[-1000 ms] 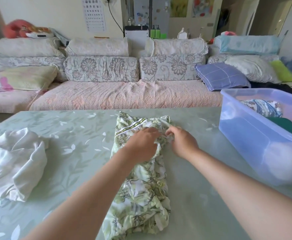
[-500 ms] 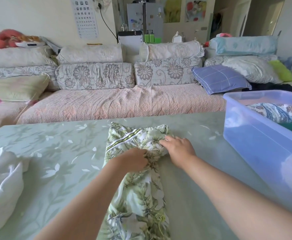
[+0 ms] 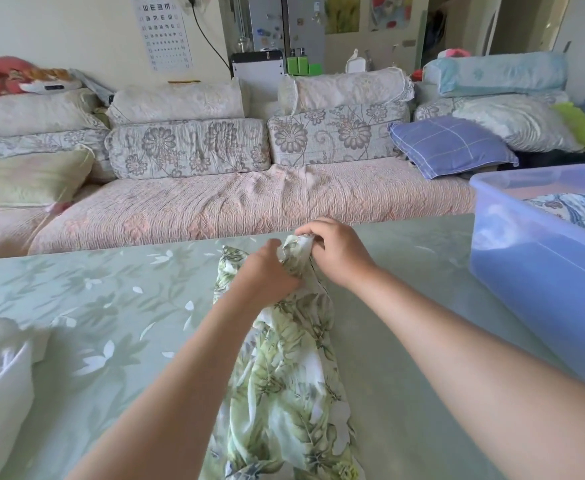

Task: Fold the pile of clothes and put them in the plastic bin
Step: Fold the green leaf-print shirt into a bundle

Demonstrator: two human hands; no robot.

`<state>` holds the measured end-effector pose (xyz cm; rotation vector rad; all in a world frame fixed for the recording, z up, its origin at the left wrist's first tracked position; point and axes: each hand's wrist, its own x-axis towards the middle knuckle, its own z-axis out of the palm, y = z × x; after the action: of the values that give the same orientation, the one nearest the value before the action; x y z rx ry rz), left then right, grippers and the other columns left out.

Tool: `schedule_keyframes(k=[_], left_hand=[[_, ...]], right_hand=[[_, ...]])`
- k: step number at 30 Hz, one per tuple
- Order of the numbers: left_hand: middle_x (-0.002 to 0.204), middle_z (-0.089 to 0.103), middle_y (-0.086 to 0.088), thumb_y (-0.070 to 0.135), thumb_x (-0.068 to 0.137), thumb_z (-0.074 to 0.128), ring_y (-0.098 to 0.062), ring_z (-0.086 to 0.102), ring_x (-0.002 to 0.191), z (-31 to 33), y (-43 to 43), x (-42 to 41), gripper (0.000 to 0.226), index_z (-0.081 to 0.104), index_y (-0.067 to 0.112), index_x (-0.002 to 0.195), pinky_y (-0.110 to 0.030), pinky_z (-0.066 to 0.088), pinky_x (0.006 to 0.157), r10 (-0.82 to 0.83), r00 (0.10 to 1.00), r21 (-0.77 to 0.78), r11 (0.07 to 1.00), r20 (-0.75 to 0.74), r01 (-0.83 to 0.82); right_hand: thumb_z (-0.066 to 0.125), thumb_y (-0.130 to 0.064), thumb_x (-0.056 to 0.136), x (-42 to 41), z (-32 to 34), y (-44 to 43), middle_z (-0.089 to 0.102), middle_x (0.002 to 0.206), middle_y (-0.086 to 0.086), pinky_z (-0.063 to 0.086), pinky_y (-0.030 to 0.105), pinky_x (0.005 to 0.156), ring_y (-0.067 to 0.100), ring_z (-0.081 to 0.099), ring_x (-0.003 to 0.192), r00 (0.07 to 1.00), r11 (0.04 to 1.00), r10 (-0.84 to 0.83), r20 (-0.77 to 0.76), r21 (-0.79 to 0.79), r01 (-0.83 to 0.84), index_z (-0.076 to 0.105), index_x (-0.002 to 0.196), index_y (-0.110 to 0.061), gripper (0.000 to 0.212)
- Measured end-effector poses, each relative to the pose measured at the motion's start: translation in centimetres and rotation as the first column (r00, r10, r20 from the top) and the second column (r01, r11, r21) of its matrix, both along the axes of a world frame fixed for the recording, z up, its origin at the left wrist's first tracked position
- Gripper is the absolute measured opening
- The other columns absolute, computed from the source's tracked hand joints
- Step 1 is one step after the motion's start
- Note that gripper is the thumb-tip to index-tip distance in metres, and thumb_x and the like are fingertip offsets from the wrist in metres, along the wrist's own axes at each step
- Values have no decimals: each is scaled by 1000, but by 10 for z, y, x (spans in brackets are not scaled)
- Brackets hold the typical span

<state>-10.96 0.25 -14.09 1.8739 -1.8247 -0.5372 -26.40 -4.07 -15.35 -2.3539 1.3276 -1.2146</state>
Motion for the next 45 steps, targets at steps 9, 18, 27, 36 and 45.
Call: schedule_keyframes(k=[9,18,27,36,45], left_hand=[[114,64,-20,9,93,49,-26,58,92,-26,-17,93,38,52,-6,128,-38,50,84,320,947,205,925,29,-319],[149,42,4,6,93,42,-19,32,138,-27,-20,66,53,50,30,140,-43,31,114,-38,956,-244,963,291,112],[164,-7,10,56,100,20,-18,-8,151,-88,-14,103,59,3,42,154,-51,-2,121,-38,903,183,982,427,-45],[164,8,0,21,87,44,-21,1,150,-60,-13,97,65,30,20,151,-46,9,121,32,808,-89,996,588,26],[161,22,0,44,93,30,-19,17,147,-78,-21,104,60,35,22,149,-46,17,116,2,870,114,991,494,-66]], right_hand=[[58,-16,98,35,-13,-10,9,167,-5,33,30,112,22,37,143,982,993,19,-188,121,4,30,155,-31,66],[47,-52,98,60,-50,-8,8,167,1,8,40,125,18,3,154,894,921,186,-407,389,-15,20,158,-32,69],[36,-65,96,53,-70,-13,-14,166,1,-1,48,122,19,-12,153,834,900,149,-531,422,107,-3,160,-29,83],[43,-69,90,74,-77,-1,-30,160,5,-10,55,121,26,-30,147,767,950,203,-608,313,-3,-1,158,-37,87],[59,-93,58,71,-68,-37,-41,155,2,-7,62,119,23,-35,144,769,858,226,-598,495,133,-29,150,-36,140]])
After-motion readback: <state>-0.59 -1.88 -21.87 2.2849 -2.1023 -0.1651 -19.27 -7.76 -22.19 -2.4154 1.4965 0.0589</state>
